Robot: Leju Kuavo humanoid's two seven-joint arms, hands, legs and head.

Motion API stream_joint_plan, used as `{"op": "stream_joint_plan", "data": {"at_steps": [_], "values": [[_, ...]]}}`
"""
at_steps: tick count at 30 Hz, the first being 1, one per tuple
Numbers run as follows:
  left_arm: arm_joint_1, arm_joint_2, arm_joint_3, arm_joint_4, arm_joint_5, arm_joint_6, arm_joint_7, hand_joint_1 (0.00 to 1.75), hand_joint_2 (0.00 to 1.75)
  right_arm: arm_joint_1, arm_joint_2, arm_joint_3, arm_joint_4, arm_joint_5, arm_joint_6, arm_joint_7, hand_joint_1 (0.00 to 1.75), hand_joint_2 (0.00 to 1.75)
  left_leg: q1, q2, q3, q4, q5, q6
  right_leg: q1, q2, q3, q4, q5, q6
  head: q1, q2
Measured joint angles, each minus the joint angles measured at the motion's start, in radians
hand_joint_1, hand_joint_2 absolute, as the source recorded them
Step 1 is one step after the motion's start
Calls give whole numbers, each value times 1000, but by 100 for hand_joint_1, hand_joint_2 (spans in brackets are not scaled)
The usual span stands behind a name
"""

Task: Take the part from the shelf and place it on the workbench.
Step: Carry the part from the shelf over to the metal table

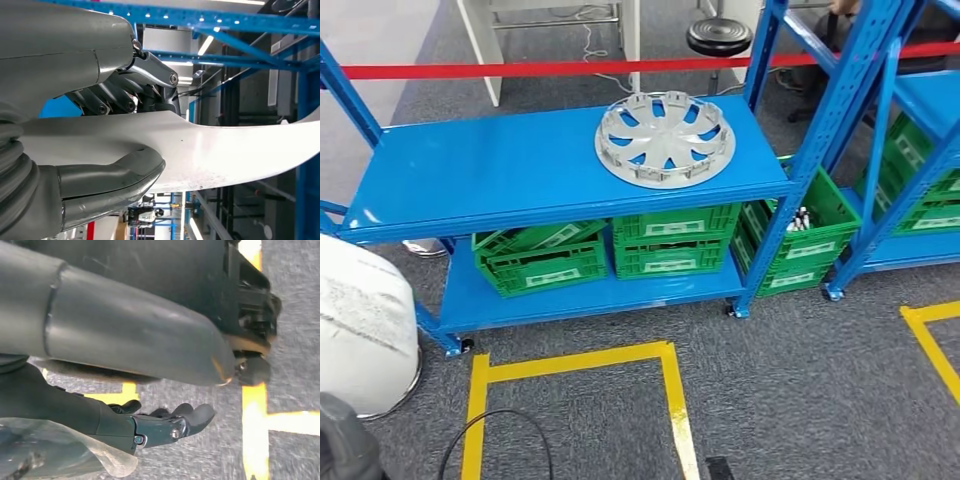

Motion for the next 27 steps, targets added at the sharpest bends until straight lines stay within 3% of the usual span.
{"op": "stream_joint_plan", "data": {"at_steps": [1,3,4,5,6,8,9,11,12,14,15,17,19,20,21,22,24,25,27], "values": [[-1,3,-6,-1,-4,9,0,175,175,0,0,-1,0,2,1,0,0,0,3,2,-15,-3,14,6,-1,4,-14,34,-44,4,2,0],[-2,10,-20,-1,-6,29,0,175,175,0,-1,-4,0,5,2,-3,0,0,2,4,-49,-1,39,12,-2,8,-42,153,-149,13,7,0],[-3,14,-27,-2,-6,39,0,175,175,0,-1,-5,0,8,2,-5,0,0,2,5,-66,0,51,12,-3,9,-48,213,-174,16,8,0],[-5,18,-34,-3,-6,50,0,175,175,0,-1,-6,0,11,3,-6,0,0,2,4,-84,2,63,10,-4,9,-46,255,-169,19,8,0],[-6,22,-41,-5,-8,61,0,175,175,0,-1,-6,0,15,3,-7,0,0,2,1,-101,4,74,7,-5,10,-32,269,-139,20,8,0],[-9,29,-56,-9,-14,85,0,175,175,-1,-1,-6,-1,30,5,-3,0,0,2,-8,-130,9,95,-2,-7,26,46,197,-76,15,7,0],[-11,32,-64,-11,-18,98,0,175,175,0,-1,-6,-1,40,6,-1,0,0,1,-14,-141,15,103,-7,-8,48,113,118,-73,11,8,0],[-16,37,-79,-13,-24,119,0,175,175,-1,-1,-6,-2,58,10,6,0,0,-3,-26,-157,29,119,-15,-8,82,220,-35,-116,1,8,0],[-18,39,-86,-13,-26,126,0,175,175,0,-1,-5,-2,65,12,8,0,0,-5,-34,-163,34,126,-20,-7,83,246,-75,-135,-3,8,0],[-18,45,-98,-14,-19,136,0,175,175,2,0,-4,-2,75,14,14,0,0,-3,-48,-174,41,134,-30,-9,59,242,-87,-141,-17,6,0],[-17,48,-102,-14,-13,138,0,175,175,3,0,-4,-1,80,15,16,0,0,-2,-46,-182,56,117,-36,-10,46,237,-88,-136,-25,4,0],[-16,53,-106,-14,-4,139,0,175,175,6,0,-3,-1,90,16,18,0,0,1,-31,-210,140,40,-47,-11,19,229,-88,-126,-34,-4,0],[-16,57,-108,-14,-3,139,0,175,175,9,0,-3,-1,97,17,19,0,0,6,-20,-240,271,-34,-57,-10,-7,222,-85,-120,-35,-7,0],[-16,59,-109,-14,-2,139,0,175,175,10,0,-2,-1,99,17,20,0,0,8,-18,-244,313,-45,-60,-9,-20,220,-83,-119,-34,-7,0],[-16,61,-110,-14,-2,139,0,175,175,10,0,-2,-1,100,17,20,0,0,9,-15,-232,317,-36,-61,-9,-32,218,-79,-120,-33,-7,0],[-16,62,-111,-14,-2,139,0,175,175,10,0,-2,-1,102,17,20,0,0,10,-10,-204,282,-12,-61,-9,-43,218,-76,-122,-31,-7,0],[-16,63,-112,-14,-3,139,0,175,175,9,0,0,-1,104,17,19,0,0,8,20,-128,156,36,-53,-6,-61,218,-69,-129,-25,-7,0],[-16,63,-113,-14,-3,140,0,175,175,9,0,2,-1,106,18,18,0,0,4,36,-103,110,47,-46,-4,-69,219,-66,-132,-22,-7,0],[-17,65,-117,-14,-6,144,0,175,175,7,0,4,-1,113,20,14,0,0,-3,49,-89,77,40,-29,2,-83,220,-64,-136,-15,-6,0]]}}
